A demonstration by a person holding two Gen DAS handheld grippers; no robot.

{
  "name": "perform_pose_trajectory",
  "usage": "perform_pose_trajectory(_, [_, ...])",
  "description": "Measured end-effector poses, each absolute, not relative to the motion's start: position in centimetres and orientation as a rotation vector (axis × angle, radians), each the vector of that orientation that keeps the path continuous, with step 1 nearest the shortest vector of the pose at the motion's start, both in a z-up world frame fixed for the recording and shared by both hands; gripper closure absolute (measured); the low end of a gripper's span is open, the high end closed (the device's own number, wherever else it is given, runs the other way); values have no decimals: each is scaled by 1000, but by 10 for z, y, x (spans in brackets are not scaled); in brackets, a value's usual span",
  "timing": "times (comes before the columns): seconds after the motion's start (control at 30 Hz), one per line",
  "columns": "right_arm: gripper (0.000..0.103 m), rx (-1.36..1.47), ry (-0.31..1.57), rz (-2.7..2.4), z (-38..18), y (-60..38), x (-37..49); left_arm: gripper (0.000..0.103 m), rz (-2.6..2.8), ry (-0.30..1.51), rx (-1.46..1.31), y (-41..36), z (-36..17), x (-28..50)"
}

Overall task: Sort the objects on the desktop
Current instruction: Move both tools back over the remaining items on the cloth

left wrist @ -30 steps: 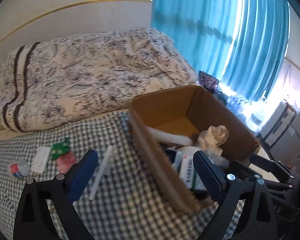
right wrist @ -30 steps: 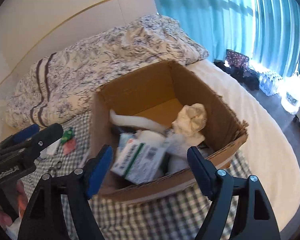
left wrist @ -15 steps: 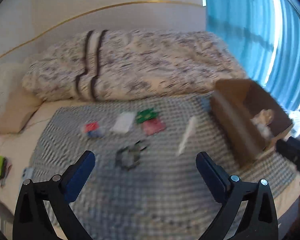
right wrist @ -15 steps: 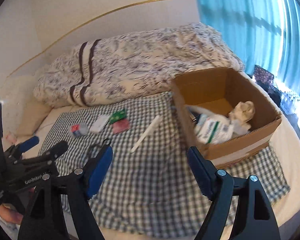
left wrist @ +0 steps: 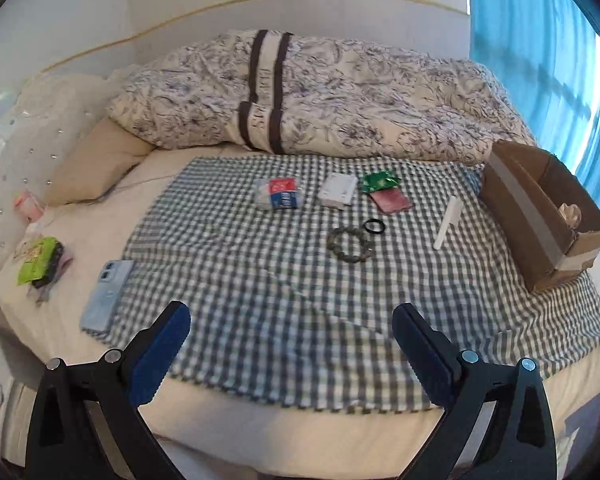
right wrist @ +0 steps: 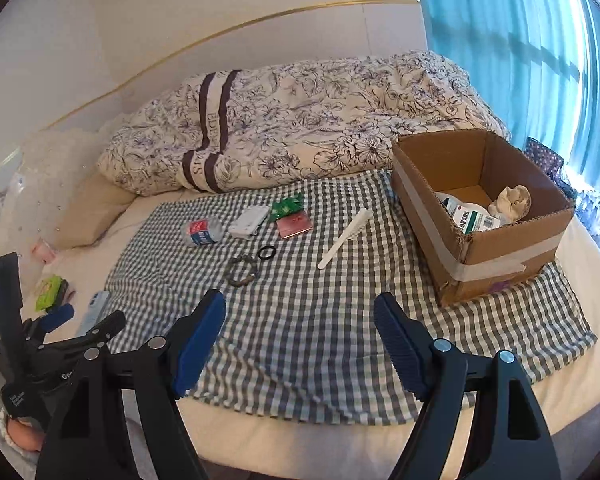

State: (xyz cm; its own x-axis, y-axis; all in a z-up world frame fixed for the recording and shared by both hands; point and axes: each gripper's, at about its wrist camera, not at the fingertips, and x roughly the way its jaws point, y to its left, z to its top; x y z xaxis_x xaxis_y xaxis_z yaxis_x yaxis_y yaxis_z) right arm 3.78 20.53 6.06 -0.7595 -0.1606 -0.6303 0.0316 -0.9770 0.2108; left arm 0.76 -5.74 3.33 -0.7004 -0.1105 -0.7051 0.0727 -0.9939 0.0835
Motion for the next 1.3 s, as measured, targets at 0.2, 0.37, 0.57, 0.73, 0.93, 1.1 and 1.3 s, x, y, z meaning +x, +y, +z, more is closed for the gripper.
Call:
perform_pose_trajectory(0.2, [26, 961, -289, -2858, 77, 214, 67, 0, -2843, -5, 1042, -58, 70, 35])
perform_pose_trajectory(0.37, [26, 933, -291, -2858, 79, 225, 83, 0, -2856, -21, 994, -47, 85, 43])
perform_pose_trajectory(0.57, [26, 937, -280, -2890, 82, 237, 81, 0, -2897, -33, 943, -33, 101, 42])
perform_pose_trajectory(0.73, [26, 963, -271, -2899, 77, 241, 67, 0, -2868, -38, 954, -27, 95, 13])
perform_pose_trajectory(0.93, [26, 1038, -245, -2898, 63, 246, 25, 0, -2828, 4, 1001, -22, 70, -41])
perform_pose_trajectory(1.1, [27, 1104, -193, -2892, 43, 240, -20, 0, -2791, 110, 1054, -21, 33, -100])
perform_pose_trajectory(1.3, [28, 1219, -191, -2883, 3, 231, -95, 0, -2687, 138, 1158, -20, -46, -165])
